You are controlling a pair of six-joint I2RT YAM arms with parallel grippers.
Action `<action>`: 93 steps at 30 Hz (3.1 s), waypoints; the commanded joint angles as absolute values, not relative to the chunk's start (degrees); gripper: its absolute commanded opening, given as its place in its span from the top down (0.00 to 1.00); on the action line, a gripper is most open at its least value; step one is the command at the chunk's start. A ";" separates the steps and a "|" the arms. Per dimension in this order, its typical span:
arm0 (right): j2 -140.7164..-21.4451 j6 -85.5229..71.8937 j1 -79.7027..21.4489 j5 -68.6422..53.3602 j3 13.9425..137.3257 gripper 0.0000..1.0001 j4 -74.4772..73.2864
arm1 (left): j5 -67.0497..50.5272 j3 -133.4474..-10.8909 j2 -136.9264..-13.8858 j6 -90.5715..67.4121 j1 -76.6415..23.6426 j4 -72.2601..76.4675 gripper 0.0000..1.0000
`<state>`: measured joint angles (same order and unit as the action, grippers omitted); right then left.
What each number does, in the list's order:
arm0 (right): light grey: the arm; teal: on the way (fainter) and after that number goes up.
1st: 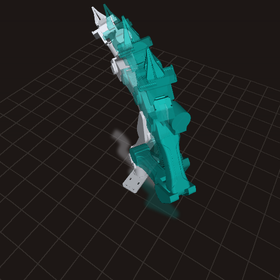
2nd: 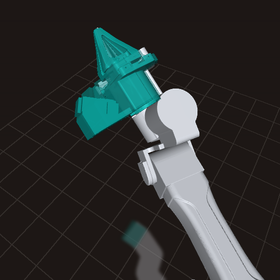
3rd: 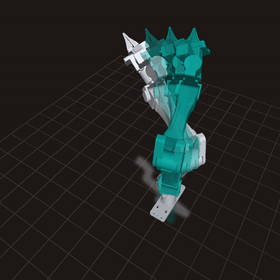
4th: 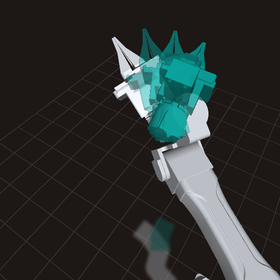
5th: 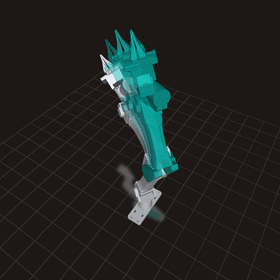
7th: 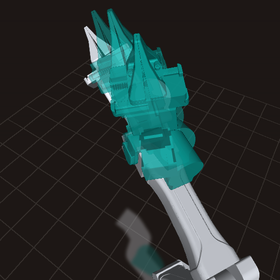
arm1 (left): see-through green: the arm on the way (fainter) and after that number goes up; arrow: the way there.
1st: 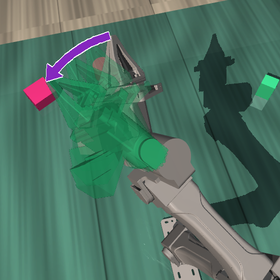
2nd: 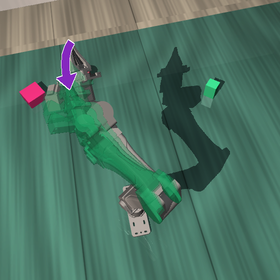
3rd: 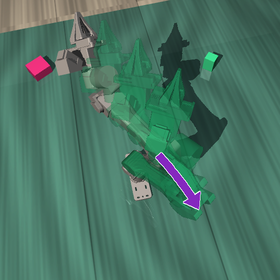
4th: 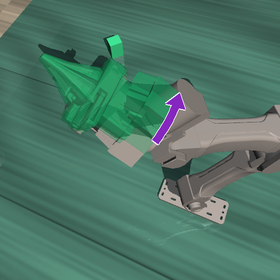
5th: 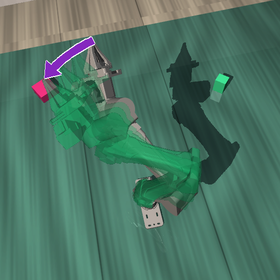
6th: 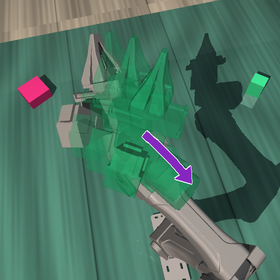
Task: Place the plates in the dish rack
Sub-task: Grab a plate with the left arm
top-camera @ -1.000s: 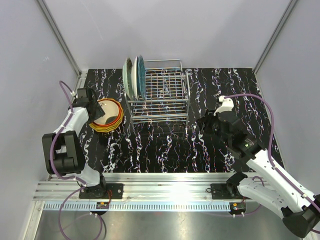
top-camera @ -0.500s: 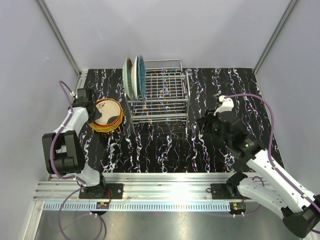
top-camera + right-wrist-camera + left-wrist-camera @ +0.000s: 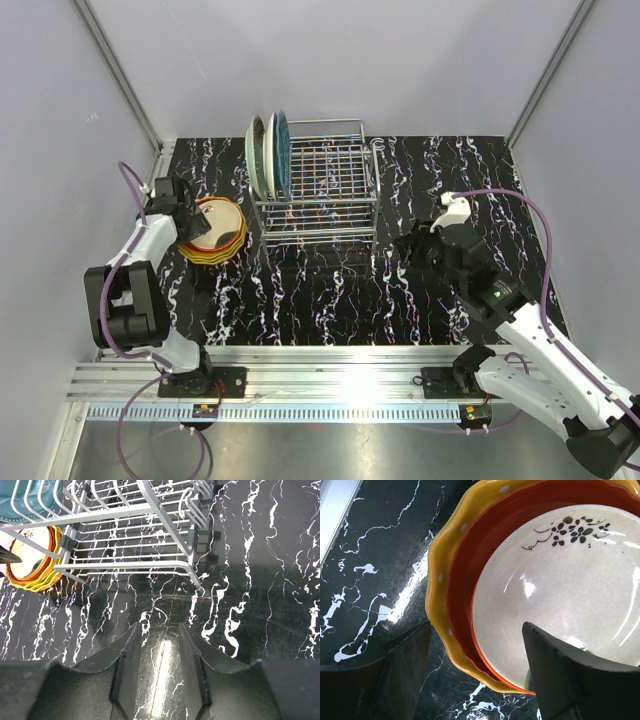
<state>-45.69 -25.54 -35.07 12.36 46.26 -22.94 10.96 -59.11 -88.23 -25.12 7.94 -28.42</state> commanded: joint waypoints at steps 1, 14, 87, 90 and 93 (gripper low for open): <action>-44.82 -25.75 -34.54 12.04 46.84 0.58 -22.59 | 11.60 -59.24 -86.83 -24.87 8.17 -26.81 0.23; -44.91 -25.66 -34.45 12.22 46.67 0.58 -22.41 | 6.68 -56.95 -82.61 -24.08 8.17 -20.92 0.45; -43.07 -20.75 -35.50 -9.75 52.29 0.64 -21.53 | 15.82 -55.90 -70.59 -25.40 9.23 -29.27 1.00; -44.21 -18.81 -37.34 -13.00 53.69 0.63 -22.06 | 16.52 -56.42 -65.84 -26.80 9.23 -30.14 1.00; -44.03 -17.58 -40.25 -10.73 54.58 0.63 -22.15 | 15.82 -56.77 -61.10 -28.30 9.14 -31.64 1.00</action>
